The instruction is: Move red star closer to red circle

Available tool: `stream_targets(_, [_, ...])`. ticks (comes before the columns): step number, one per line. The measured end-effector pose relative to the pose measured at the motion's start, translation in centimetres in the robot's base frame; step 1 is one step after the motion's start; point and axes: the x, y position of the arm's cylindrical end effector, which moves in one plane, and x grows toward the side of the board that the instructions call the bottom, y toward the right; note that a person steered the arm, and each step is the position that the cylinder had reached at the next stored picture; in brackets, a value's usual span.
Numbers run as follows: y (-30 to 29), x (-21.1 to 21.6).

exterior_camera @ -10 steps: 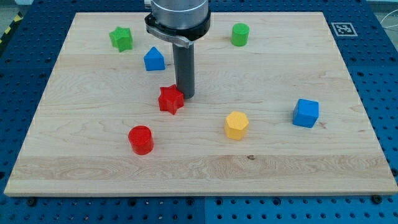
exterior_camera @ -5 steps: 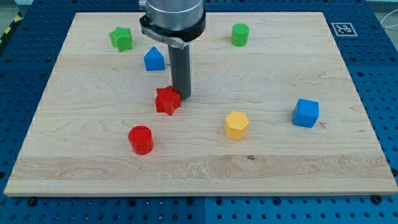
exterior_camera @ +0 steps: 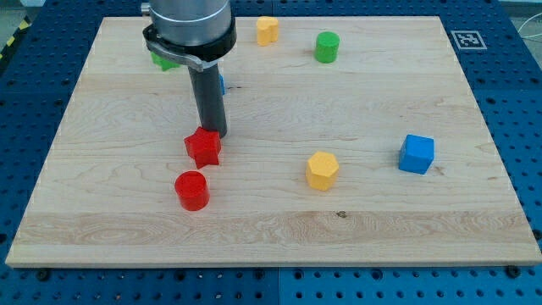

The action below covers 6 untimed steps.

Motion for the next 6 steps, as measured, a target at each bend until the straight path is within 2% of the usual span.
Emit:
stream_targets(3, [-1.4,0.0])
stream_targets(6, [-1.8,2.0])
